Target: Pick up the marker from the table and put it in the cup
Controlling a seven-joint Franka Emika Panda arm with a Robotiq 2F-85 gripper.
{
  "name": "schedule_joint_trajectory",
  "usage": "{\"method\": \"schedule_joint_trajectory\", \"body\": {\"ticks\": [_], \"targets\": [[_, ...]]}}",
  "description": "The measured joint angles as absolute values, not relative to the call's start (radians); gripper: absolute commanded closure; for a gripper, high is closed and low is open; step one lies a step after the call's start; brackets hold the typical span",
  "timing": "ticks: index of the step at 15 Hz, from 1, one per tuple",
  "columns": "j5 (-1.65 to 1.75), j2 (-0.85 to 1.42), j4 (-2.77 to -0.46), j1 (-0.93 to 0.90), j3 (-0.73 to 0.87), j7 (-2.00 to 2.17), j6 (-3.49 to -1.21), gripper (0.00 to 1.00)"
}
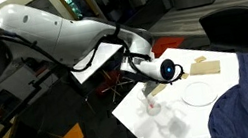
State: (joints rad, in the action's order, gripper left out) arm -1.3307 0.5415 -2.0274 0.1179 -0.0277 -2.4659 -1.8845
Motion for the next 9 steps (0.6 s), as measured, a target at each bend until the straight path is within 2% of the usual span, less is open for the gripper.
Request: {"method": "schedule_joint_trajectory", "body": {"ticks": [9], "targets": [[-1.223,0.385,-2.072,0.112,-0.004,-2.287,-1.832,0.0]]}}
